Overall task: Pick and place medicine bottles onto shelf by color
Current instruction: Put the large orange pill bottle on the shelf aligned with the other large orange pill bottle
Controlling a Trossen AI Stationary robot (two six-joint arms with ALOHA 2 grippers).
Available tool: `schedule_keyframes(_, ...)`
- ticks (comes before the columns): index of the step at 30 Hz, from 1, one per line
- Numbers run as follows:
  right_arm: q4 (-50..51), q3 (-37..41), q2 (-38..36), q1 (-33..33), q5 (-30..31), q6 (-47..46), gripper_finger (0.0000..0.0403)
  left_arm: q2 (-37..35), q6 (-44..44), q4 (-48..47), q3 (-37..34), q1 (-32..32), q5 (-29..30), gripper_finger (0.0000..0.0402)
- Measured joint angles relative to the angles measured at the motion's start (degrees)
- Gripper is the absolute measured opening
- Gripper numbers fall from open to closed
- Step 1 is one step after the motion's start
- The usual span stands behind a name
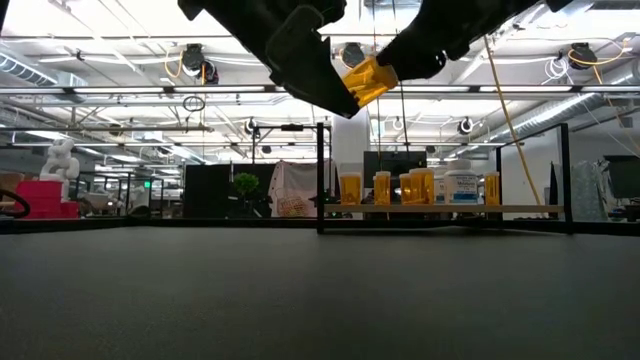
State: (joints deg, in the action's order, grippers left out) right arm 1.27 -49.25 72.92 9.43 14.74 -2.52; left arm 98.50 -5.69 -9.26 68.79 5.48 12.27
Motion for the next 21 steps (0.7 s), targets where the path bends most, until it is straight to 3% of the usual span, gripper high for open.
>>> schedule_keyframes(21, -3.21, 0.0, 1.88, -0.5, -4.39, -0.18, 0.0205, 0.02, -0.63, 0.39, 0.04, 0.61, -0.63, 0.0191)
